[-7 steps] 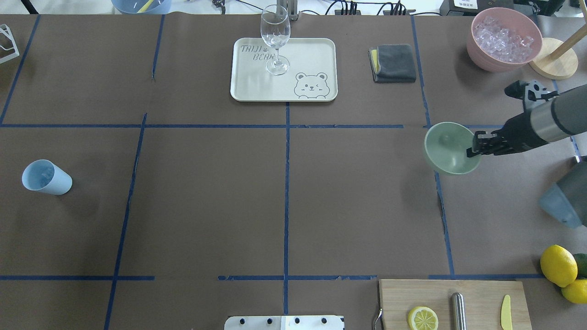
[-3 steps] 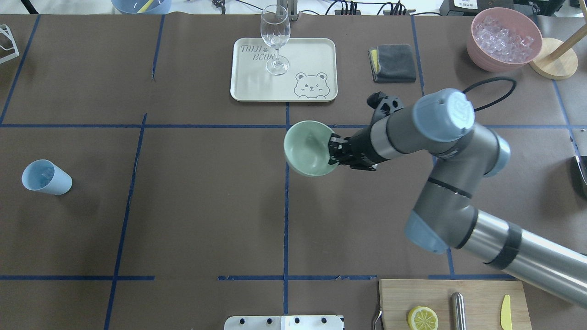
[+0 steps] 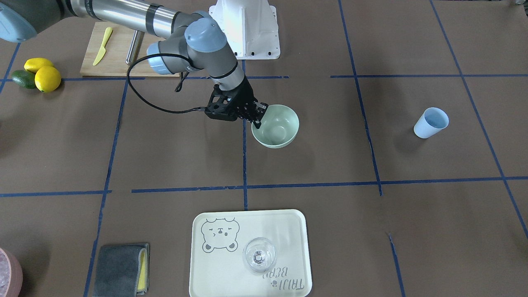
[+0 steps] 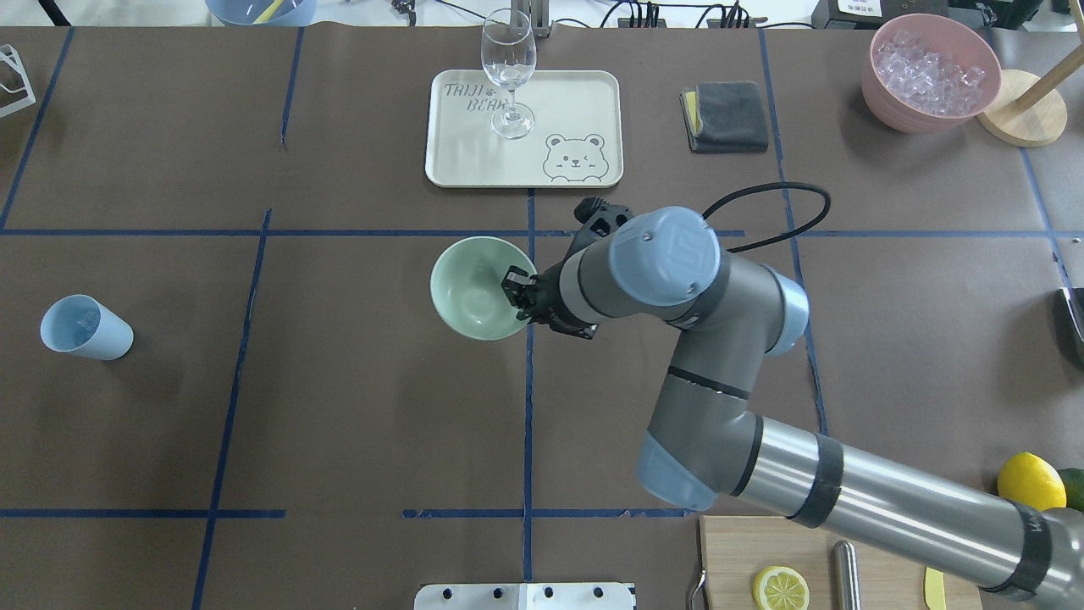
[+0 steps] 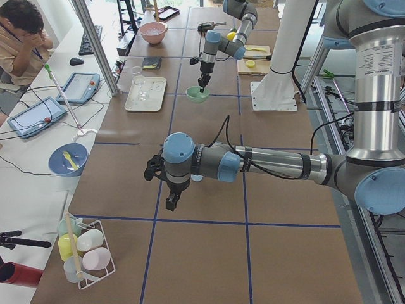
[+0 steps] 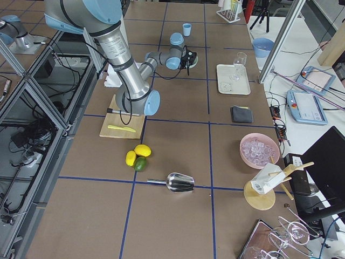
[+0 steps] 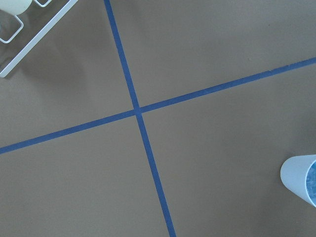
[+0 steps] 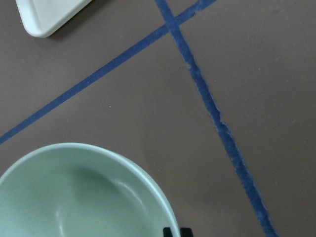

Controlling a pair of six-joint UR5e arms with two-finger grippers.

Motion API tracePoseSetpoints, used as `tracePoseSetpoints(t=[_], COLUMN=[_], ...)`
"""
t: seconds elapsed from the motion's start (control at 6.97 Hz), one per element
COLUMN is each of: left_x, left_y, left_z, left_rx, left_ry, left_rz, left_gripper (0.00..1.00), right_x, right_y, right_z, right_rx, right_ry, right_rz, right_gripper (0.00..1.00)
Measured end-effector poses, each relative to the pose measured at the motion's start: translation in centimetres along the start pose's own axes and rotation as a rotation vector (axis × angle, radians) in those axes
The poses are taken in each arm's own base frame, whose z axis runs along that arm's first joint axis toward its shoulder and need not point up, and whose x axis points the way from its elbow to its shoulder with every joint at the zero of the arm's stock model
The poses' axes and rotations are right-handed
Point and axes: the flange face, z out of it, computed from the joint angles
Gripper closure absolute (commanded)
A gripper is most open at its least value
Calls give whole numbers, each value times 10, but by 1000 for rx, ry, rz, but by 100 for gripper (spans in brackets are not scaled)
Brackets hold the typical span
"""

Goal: Pour ice into bowl

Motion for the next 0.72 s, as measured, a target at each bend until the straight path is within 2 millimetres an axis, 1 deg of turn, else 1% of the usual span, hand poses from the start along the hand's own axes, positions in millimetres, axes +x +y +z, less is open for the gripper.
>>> tracePoseSetpoints(t=[0.14,0.29,0.43,0.72], left_x=[5,9,12,15], left_y=[-3,-5,-7,-9], left_z=[1,3,4,5], left_rx=[7,15,24,31], left_ry=[1,3,2,-5], left_rz=[20,44,63,85], left_gripper=[0,0,0,0], right_x=[-8,-11,-14,-24], right_y=[13,20,23,25], right_z=[16,23,26,30], right_rx=[10,14,16,34], right_ry=[14,18,20,19], right_rz=[-3,-5,-3,50], right_gripper=[100,100,1,0])
